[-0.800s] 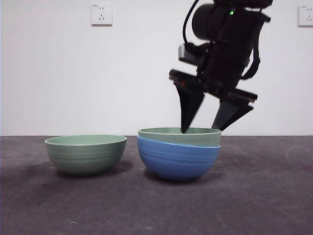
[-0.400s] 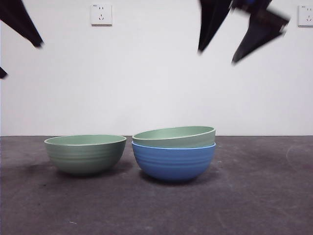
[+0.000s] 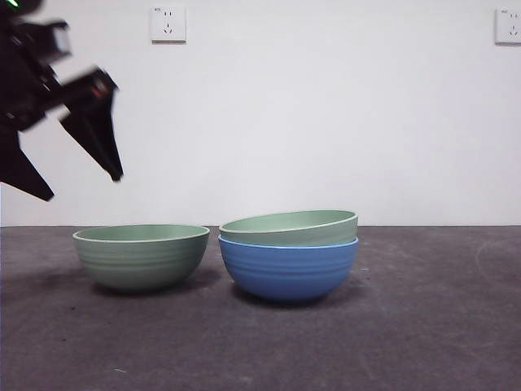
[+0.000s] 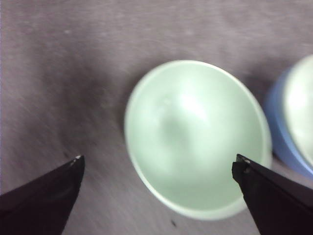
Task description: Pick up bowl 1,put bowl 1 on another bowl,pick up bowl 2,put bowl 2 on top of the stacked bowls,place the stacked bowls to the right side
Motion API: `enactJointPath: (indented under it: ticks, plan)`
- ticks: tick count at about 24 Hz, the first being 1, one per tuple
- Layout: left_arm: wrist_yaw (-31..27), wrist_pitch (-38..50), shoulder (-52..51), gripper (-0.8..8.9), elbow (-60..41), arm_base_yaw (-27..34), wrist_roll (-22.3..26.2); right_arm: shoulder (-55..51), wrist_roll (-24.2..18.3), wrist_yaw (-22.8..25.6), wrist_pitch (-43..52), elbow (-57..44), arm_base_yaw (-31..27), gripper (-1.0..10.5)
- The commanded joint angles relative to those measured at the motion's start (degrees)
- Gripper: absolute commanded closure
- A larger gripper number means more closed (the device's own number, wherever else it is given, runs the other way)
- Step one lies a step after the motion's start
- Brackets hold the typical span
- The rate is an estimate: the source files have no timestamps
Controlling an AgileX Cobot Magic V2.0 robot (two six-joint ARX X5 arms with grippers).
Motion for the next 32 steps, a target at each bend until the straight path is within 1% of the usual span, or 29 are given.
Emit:
enactJointPath:
  ticks: [1,6,9,10,14,15,17,18,19,23,25,28,32]
  plan:
    - [-1.9,-0.7,5.3,2.49,3.6,-0.3,-0.4,-2.1,0.4,0.3,-0.8,-0.1,0.0,5.7]
    - [-2.8,-4.6,12.9,2.52,8.8,-0.3,-0.4,-5.3,0.4,0.3,-2.7,-0.1,0.0,5.7]
    - [-4.1,-6.3,15.4,2.59,8.9,-0.4,-0.4,-6.0,0.4,0.3,-3.1,-0.1,0.0,5.7]
    - [-4.2,-6.6,15.6,3.25,8.9,-0.6,-0.3,-6.0,0.4,0.3,-3.1,-0.1,0.0,5.7]
    - [-4.0,-7.7,15.6,6.88,8.9,-0.6,0.1,-6.0,0.4,0.3,-3.1,-0.1,0.0,5.7]
    - [-3.9,-8.3,15.6,7.34,8.9,-0.6,0.1,-6.0,0.4,0.3,-3.1,-0.1,0.0,5.7]
    - [-3.5,-9.4,16.4,7.34,8.9,-0.7,-0.4,-6.0,0.4,0.3,-3.1,-0.1,0.0,5.7]
    - [-3.4,-9.6,17.1,7.57,8.9,-0.9,-0.4,-6.0,0.5,0.3,-3.1,-0.1,0.0,5.7]
    - [-3.5,-9.8,17.7,8.16,8.9,-1.2,-0.4,-6.0,0.8,0.3,-3.1,-0.1,0.0,5.7]
    - [-3.5,-8.9,17.8,8.22,9.0,-2.1,-0.6,-6.0,0.8,0.3,-3.2,-0.1,0.0,5.7]
    - [-3.4,-9.0,17.7,8.22,9.3,-2.1,-1.5,-6.0,0.8,0.3,-3.2,-0.1,0.0,5.7]
    - [-3.3,-11.4,16.7,8.22,11.1,-2.1,-1.5,-6.0,0.8,0.3,-3.9,-0.1,0.0,5.7]
    - [-0.9,-14.9,13.4,8.22,17.0,-3.7,-1.5,-6.0,0.8,0.3,-4.8,-0.1,0.0,5.7]
